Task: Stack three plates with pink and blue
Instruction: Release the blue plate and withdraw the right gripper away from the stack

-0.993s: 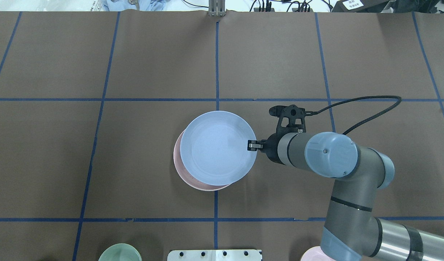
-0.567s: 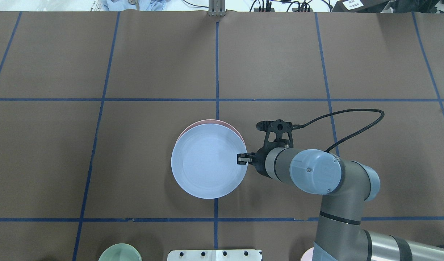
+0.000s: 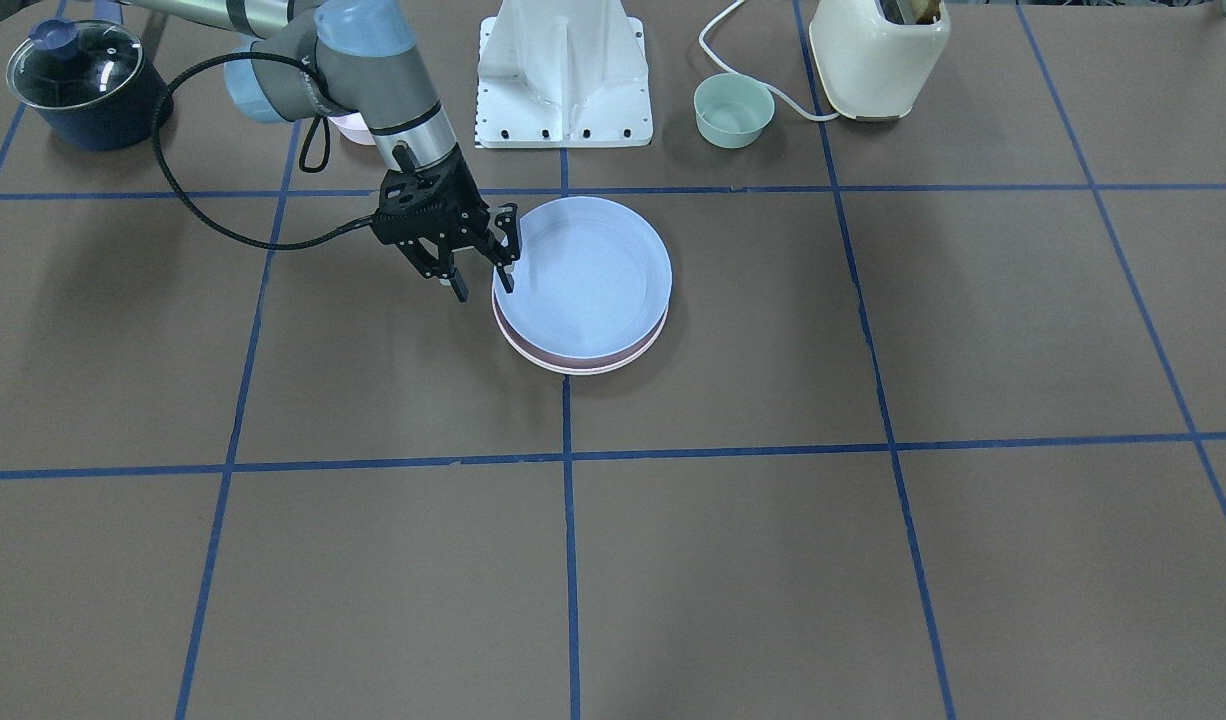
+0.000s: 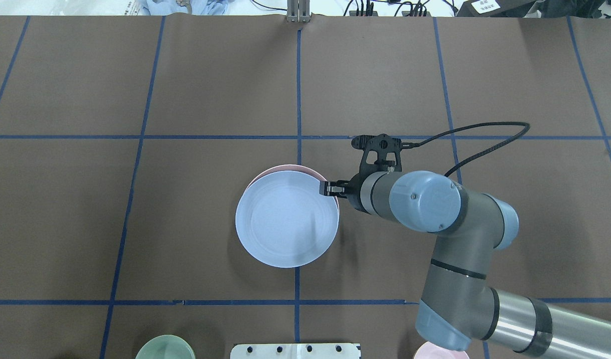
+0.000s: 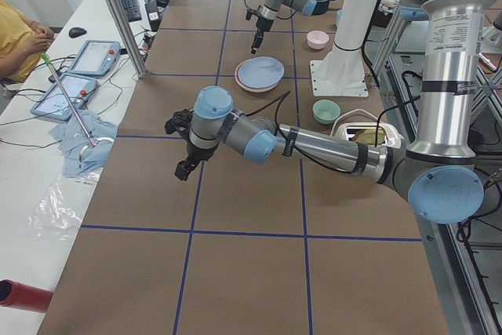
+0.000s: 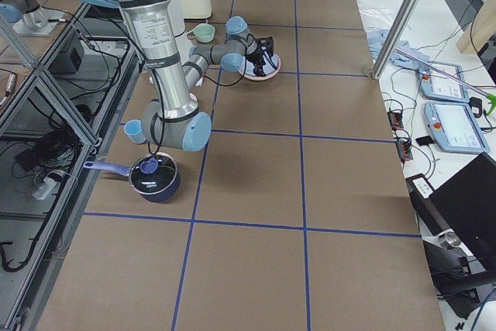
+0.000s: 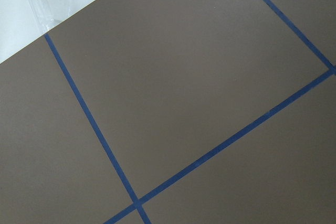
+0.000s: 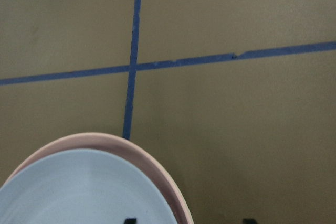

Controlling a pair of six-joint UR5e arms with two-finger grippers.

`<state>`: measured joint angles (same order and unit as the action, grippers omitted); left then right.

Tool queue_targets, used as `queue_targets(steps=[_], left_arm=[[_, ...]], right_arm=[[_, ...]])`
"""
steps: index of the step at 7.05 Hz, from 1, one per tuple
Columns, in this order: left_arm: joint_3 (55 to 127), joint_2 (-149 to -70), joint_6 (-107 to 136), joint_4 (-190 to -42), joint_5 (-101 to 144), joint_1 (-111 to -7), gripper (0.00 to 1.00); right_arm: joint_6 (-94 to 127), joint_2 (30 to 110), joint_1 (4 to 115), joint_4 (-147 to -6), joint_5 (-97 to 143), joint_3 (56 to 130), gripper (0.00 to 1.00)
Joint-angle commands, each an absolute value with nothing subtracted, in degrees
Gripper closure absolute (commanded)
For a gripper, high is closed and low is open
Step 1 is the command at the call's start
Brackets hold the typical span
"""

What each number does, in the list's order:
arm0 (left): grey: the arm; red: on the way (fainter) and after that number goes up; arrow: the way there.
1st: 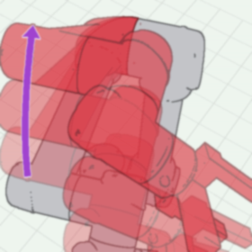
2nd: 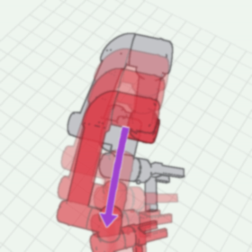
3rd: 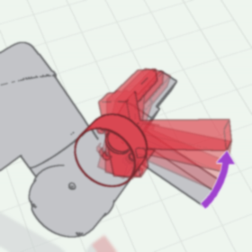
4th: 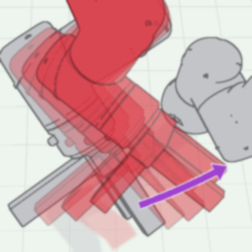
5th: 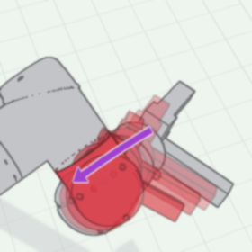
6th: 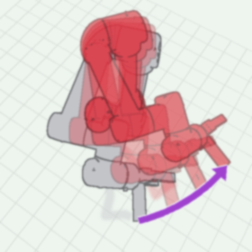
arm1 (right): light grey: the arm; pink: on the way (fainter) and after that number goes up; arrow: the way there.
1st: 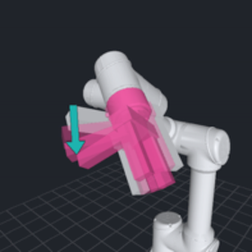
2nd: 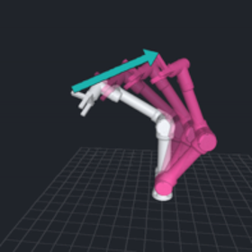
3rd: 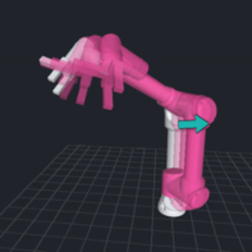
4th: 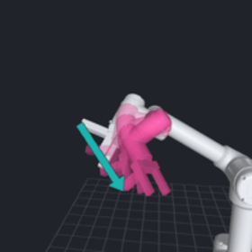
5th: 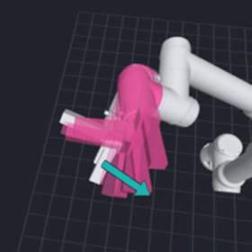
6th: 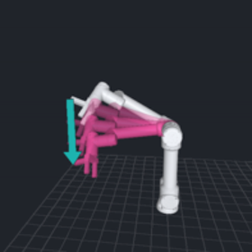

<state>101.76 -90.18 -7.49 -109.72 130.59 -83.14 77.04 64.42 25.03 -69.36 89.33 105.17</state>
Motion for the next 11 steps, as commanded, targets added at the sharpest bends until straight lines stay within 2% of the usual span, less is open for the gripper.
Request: queue_targets(steps=[1,4,5,7,9,10,11], left_arm=[[100.99,-88.00,-7.47,-109.86,130.43,-83.14,0.00],[97.47,-84.99,-8.00,-108.21,130.43,-86.72,0.00],[98.25,-85.77,-8.17,-100.97,130.34,-86.83,0.00],[98.35,-84.82,-11.66,-96.68,130.52,-86.92,0.00],[98.44,-87.60,-13.01,-90.39,130.60,-87.19,0.00],[98.61,-88.84,-13.01,-88.35,130.61,-87.27,0.00],[98.09,-88.51,-12.83,-88.16,130.61,-87.28,0.00]], right_arm=[[73.25,62.31,33.44,-74.86,98.39,105.38,0.00],[46.00,64.15,50.47,-86.80,113.77,105.21,0.00],[33.44,67.81,57.67,-90.05,119.82,105.03,0.00],[11.01,79.66,70.16,-91.05,128.28,103.46,0.00],[-3.19,90.39,80.89,-91.23,134.64,101.95,0.00],[-10.73,97.23,82.51,-90.27,130.99,101.43,0.00],[-12.29,99.82,84.88,-86.35,129.13,101.69,0.00]])
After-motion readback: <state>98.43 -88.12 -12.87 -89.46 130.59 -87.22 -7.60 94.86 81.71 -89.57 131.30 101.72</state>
